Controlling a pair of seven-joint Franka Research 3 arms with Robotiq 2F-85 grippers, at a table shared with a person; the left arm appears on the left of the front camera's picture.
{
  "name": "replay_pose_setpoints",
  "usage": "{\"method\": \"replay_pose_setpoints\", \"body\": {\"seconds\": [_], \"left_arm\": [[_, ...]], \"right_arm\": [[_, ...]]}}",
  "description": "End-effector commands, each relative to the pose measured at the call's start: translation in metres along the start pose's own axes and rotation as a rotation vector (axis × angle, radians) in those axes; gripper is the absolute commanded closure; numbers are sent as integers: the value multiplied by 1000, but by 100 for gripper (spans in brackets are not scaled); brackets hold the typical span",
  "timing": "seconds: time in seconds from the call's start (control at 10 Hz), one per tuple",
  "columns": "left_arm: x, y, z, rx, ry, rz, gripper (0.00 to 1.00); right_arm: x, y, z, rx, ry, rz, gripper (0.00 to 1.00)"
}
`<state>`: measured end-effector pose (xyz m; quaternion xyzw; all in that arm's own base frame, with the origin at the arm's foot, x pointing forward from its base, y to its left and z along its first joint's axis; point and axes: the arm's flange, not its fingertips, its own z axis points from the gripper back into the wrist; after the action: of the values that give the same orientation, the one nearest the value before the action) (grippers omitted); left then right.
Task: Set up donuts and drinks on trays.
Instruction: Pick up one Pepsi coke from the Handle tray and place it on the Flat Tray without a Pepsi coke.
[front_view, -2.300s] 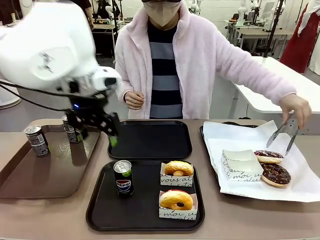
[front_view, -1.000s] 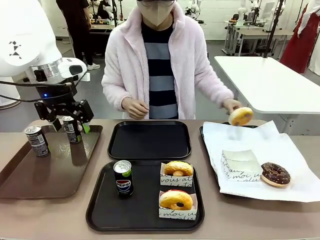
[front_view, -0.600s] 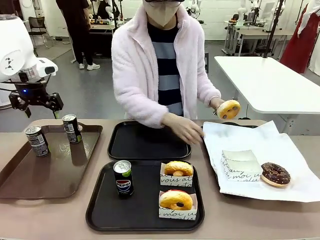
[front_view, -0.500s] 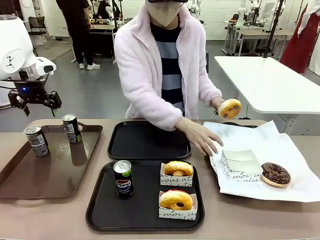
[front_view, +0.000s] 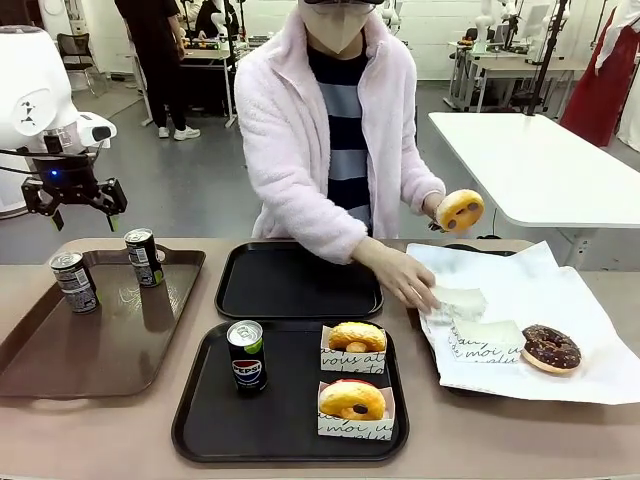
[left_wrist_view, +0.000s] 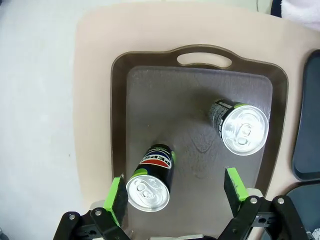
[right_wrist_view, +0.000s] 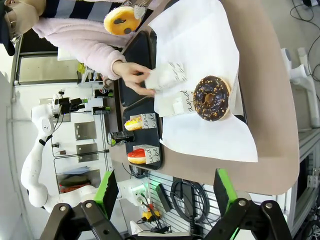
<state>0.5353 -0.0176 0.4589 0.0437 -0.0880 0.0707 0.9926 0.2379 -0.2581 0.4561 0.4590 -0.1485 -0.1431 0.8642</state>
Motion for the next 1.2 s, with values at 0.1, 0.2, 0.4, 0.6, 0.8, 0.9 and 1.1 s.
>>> {"method": "replay_pose_setpoints", "body": {"seconds": [0.1,0.2,0.4,0.6,0.8,0.9,1.1], "left_arm": [[0,0,0,0,0,0,0],[-3,14,-2,-49,30,-2,0],[-8,42,-1,-63,103,34,0],[-7,62,-9,-86,117,66,0],[-10,66,-20,-119,143,56,0],[-9,62,-24,-141,135,44,0],[-14,55,-30,-144,152,17,0]], "right_arm": [[-2,1,1,-1,11,-8,0],[-2,1,1,-1,11,-8,0],[-2,1,1,-1,11,-8,0],[-2,1,1,-1,11,-8,0],[-2,1,1,-1,11,-8,0],[-2,1,1,-1,11,-8,0],[-2,1,1,-1,11,-8,0]]}}
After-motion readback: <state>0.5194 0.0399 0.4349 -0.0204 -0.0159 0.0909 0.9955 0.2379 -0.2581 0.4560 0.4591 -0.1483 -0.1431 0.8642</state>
